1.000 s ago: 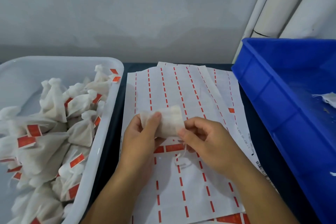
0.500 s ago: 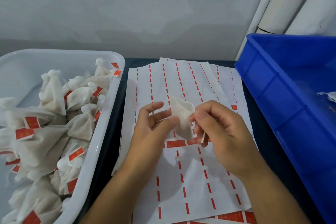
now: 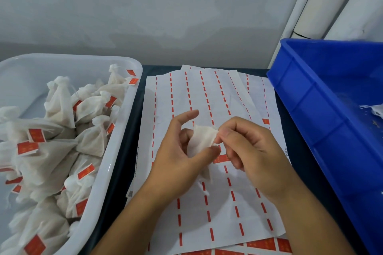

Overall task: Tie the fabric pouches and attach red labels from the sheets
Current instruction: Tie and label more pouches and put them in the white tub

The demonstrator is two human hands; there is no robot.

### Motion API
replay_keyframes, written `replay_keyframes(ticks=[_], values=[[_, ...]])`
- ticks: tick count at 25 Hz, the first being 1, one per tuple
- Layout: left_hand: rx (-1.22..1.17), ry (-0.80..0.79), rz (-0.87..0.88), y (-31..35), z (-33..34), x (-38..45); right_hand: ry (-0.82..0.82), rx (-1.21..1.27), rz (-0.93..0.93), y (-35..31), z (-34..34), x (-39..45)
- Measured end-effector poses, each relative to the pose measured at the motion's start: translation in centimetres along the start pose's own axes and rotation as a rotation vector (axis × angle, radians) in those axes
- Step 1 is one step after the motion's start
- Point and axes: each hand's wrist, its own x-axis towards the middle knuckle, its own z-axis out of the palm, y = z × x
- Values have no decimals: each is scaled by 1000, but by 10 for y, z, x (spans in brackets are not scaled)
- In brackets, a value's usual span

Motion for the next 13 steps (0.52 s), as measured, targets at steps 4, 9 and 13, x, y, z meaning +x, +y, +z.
replay_keyframes(ticks=[4,9,13], values=[[101,56,-99,-2,3,1,94,126,142,5,0,2],[260,1,-71,-3,3,0,231,491,216,5,-4,6],[375,-35,0,-6,3,-2,298,698,184,2,-11,7]])
